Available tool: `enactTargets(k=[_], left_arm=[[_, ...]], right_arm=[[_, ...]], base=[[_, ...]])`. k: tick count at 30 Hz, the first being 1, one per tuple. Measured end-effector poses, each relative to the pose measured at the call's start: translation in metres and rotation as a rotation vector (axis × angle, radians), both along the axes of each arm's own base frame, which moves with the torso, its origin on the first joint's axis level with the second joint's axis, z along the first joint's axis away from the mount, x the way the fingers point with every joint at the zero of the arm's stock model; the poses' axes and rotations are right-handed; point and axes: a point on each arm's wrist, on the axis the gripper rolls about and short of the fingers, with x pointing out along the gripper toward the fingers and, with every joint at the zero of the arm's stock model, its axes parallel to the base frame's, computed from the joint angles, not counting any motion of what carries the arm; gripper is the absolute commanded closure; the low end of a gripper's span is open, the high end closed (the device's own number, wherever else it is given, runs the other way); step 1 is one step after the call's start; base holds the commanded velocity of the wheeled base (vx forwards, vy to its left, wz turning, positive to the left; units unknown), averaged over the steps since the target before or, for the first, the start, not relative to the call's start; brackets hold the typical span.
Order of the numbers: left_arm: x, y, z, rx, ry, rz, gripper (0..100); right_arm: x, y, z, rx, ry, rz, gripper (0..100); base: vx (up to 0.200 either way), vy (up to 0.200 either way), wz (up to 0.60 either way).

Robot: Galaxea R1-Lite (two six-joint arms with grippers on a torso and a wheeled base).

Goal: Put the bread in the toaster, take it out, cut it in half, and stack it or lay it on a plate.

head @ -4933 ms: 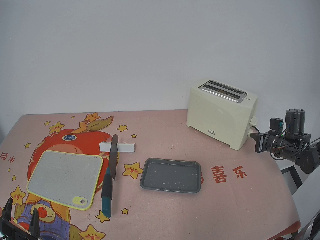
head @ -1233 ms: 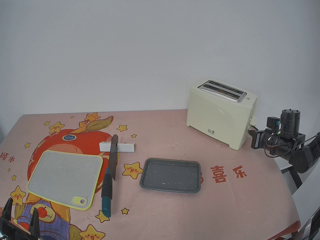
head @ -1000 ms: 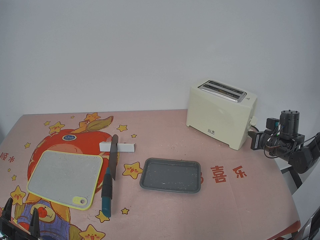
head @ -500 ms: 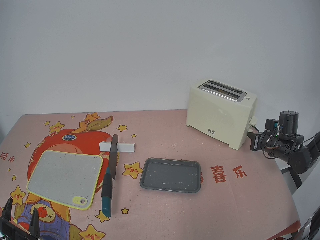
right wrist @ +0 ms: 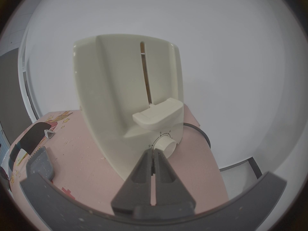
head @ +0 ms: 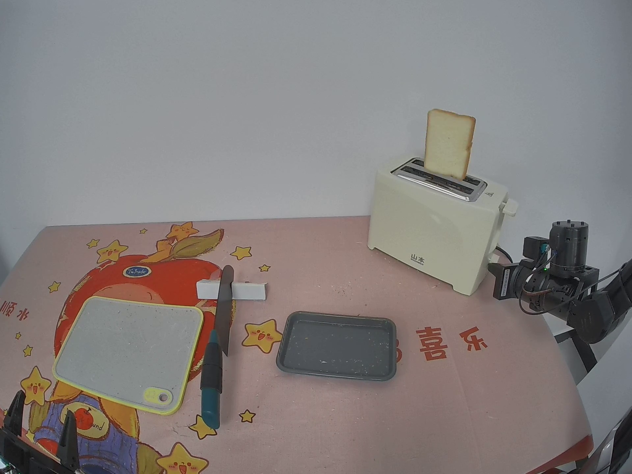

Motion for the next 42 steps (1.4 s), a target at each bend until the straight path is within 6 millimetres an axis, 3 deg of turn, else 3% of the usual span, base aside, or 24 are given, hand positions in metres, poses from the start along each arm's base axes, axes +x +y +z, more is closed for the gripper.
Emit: enactTargets(k=[21, 42], left_arm=[[0.000, 0.000, 0.000, 0.000, 0.000, 0.000, 0], [0.000, 0.000, 0.000, 0.000, 0.000, 0.000, 0]], right_arm=[[-0.004, 0.001, 0.002, -0.001, 0.000, 0.005, 100], [-0.052, 0.008, 0.054, 0.025, -0.089, 0.079, 100]], base=[[0.000, 0.000, 0.00], [0.000, 0.000, 0.00]])
